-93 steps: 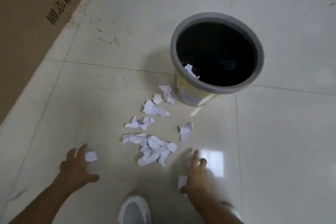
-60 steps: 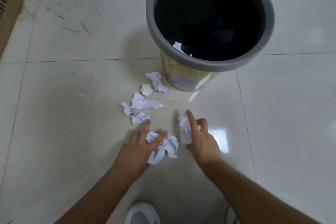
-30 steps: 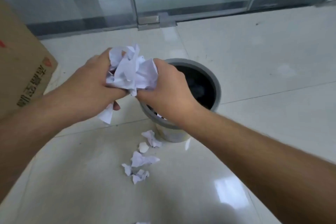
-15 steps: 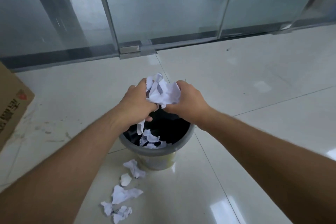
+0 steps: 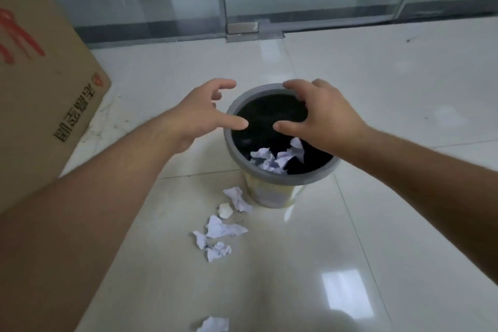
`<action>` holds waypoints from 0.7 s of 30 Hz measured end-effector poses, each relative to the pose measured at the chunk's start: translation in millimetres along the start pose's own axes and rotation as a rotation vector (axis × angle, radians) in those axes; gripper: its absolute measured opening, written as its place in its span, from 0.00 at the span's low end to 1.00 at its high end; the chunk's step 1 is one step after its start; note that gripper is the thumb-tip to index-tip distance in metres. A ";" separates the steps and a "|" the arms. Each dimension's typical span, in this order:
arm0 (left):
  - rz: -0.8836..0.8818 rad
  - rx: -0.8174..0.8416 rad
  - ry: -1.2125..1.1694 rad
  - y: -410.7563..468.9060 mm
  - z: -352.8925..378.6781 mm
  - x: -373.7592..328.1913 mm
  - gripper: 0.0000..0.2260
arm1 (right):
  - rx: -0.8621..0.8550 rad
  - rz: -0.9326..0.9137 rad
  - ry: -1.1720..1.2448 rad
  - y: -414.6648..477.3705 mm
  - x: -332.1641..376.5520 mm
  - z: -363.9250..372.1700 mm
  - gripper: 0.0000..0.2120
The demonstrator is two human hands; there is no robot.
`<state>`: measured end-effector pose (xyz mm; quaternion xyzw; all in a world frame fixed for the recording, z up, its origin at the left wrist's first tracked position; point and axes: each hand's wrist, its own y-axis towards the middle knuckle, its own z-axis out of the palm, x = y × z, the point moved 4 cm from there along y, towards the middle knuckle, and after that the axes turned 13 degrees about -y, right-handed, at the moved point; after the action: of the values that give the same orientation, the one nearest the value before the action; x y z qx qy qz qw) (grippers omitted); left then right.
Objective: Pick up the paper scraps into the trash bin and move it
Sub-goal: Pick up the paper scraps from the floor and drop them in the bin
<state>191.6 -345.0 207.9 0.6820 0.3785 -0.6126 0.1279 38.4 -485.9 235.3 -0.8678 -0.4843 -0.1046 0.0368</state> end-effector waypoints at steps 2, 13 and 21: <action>-0.068 -0.049 0.037 -8.7 -29.2 34.7 0.39 | -0.108 -0.174 0.100 -19.3 33.9 6.1 0.24; -0.345 0.352 0.878 -150.6 12.8 276.3 0.52 | 0.476 -0.185 0.025 -68.7 65.2 250.4 0.55; -0.283 0.406 0.957 -203.2 68.3 351.0 0.57 | 0.522 -0.136 -0.087 -50.1 59.9 315.5 0.62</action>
<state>-8.7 -124.1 -75.3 0.8383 0.3566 -0.3054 -0.2770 72.5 -357.4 -61.3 -0.7981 -0.5531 0.0590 0.2316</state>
